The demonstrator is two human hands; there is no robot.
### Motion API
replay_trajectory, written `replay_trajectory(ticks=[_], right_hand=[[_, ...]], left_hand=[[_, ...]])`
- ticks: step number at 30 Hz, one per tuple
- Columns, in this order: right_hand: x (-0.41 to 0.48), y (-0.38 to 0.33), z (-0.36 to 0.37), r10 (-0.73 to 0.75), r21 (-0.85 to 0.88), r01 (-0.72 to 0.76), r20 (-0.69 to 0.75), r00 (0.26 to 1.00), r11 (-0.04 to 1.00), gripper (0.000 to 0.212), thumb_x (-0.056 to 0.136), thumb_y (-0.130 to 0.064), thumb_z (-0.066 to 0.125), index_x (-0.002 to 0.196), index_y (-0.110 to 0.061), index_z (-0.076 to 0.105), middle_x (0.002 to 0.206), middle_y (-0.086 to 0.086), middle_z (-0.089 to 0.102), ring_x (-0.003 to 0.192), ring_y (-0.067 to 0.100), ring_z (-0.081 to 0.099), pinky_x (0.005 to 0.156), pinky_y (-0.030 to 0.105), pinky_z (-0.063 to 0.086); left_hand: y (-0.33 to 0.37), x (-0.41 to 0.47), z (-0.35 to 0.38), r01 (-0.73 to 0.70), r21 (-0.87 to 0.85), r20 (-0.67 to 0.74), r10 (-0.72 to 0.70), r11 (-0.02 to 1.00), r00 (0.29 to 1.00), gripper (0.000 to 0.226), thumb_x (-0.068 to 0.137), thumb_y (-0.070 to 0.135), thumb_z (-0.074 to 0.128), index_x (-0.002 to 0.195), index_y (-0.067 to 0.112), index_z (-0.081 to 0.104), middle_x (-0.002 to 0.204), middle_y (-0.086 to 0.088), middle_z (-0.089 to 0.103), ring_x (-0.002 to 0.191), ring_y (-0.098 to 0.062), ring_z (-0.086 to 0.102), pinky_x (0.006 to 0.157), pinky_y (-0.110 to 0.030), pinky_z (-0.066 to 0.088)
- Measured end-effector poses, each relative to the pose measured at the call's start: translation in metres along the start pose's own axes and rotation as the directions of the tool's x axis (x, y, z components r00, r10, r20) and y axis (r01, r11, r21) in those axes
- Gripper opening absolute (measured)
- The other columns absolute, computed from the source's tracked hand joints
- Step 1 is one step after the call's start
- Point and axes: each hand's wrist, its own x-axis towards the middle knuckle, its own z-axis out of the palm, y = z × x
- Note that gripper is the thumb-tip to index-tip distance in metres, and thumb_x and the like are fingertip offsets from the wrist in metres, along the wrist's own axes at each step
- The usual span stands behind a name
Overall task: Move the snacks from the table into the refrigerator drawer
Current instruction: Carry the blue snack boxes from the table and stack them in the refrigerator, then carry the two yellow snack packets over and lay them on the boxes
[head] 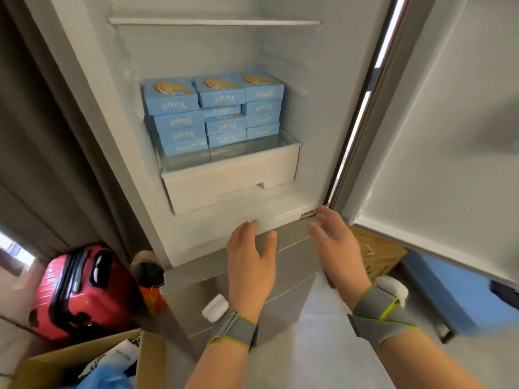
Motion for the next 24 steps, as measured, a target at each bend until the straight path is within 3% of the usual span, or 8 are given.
replay_trajectory(ticks=[5,7,11,13,15,16,20,24], right_hand=[[-0.023,0.005,-0.054,0.022,-0.001,-0.022,-0.097,0.995,1.0,0.046,0.099,-0.042,0.06,0.143,-0.044,0.05,0.129,-0.018,0.059,0.128,0.011,0.056,0.109,0.043,0.048],[-0.033,0.014,-0.083,0.051,0.028,-0.047,-0.153,0.987,0.998,0.049,0.099,-0.044,0.06,0.146,-0.044,0.049,0.138,-0.015,0.059,0.13,0.011,0.055,0.111,0.041,0.047],[-0.062,0.038,-0.156,0.087,0.044,-0.077,-0.295,0.952,0.996,0.051,0.098,-0.042,0.061,0.148,-0.041,0.049,0.144,-0.012,0.058,0.132,0.011,0.055,0.111,0.043,0.047],[-0.074,0.043,-0.178,0.1,0.035,-0.093,-0.326,0.94,0.995,0.051,0.099,-0.039,0.062,0.148,-0.038,0.05,0.142,-0.012,0.058,0.132,0.01,0.054,0.11,0.04,0.047],[-0.103,0.064,-0.234,0.131,0.072,-0.111,-0.428,0.894,0.991,0.051,0.099,-0.038,0.063,0.149,-0.034,0.052,0.137,-0.014,0.058,0.131,0.009,0.054,0.109,0.035,0.046],[-0.118,0.073,-0.26,0.14,0.073,-0.12,-0.47,0.871,0.99,0.05,0.099,-0.036,0.063,0.148,-0.032,0.053,0.135,-0.015,0.058,0.131,0.008,0.054,0.109,0.035,0.045],[-0.171,0.108,-0.341,0.201,0.121,-0.16,-0.581,0.788,0.98,0.048,0.099,-0.036,0.063,0.145,-0.034,0.055,0.136,-0.013,0.059,0.133,0.01,0.054,0.112,0.042,0.045],[-0.236,0.149,-0.424,0.249,0.178,-0.174,-0.68,0.69,0.968,0.046,0.099,-0.035,0.063,0.145,-0.031,0.056,0.14,-0.008,0.061,0.13,0.011,0.055,0.107,0.032,0.043]], left_hand=[[0.038,-0.016,0.033,-0.089,-0.068,0.055,0.093,0.994,0.994,0.052,0.101,0.046,0.055,0.146,0.02,0.054,0.151,-0.002,0.05,0.144,-0.019,0.04,0.117,-0.03,0.032],[0.056,-0.031,0.054,-0.122,-0.088,0.108,0.131,0.989,0.986,0.054,0.101,0.048,0.054,0.147,0.022,0.053,0.152,0.002,0.049,0.144,-0.016,0.039,0.118,-0.031,0.033],[0.093,-0.071,0.104,-0.21,-0.101,0.226,0.228,0.973,0.947,0.052,0.102,0.044,0.057,0.147,0.019,0.053,0.151,0.0,0.051,0.141,-0.016,0.043,0.107,-0.011,0.026],[0.098,-0.084,0.123,-0.214,-0.124,0.264,0.24,0.969,0.934,0.052,0.101,0.045,0.058,0.144,0.017,0.056,0.148,-0.002,0.052,0.139,-0.02,0.046,0.11,-0.016,0.033],[0.13,-0.123,0.159,-0.267,-0.15,0.341,0.304,0.952,0.89,0.058,0.099,0.055,0.055,0.143,0.018,0.057,0.147,-0.003,0.052,0.139,-0.022,0.047,0.115,-0.038,0.041],[0.143,-0.145,0.176,-0.283,-0.158,0.378,0.323,0.946,0.868,0.059,0.099,0.056,0.054,0.144,0.018,0.057,0.147,-0.003,0.052,0.139,-0.022,0.047,0.115,-0.042,0.042],[0.187,-0.22,0.228,-0.39,-0.168,0.454,0.422,0.905,0.785,0.065,0.097,0.06,0.051,0.142,0.015,0.059,0.145,-0.005,0.055,0.138,-0.022,0.047,0.117,-0.032,0.035],[0.229,-0.309,0.273,-0.473,-0.196,0.564,0.494,0.859,0.662,0.067,0.097,0.061,0.05,0.144,0.013,0.058,0.147,-0.006,0.054,0.14,-0.022,0.046,0.116,-0.031,0.033]])
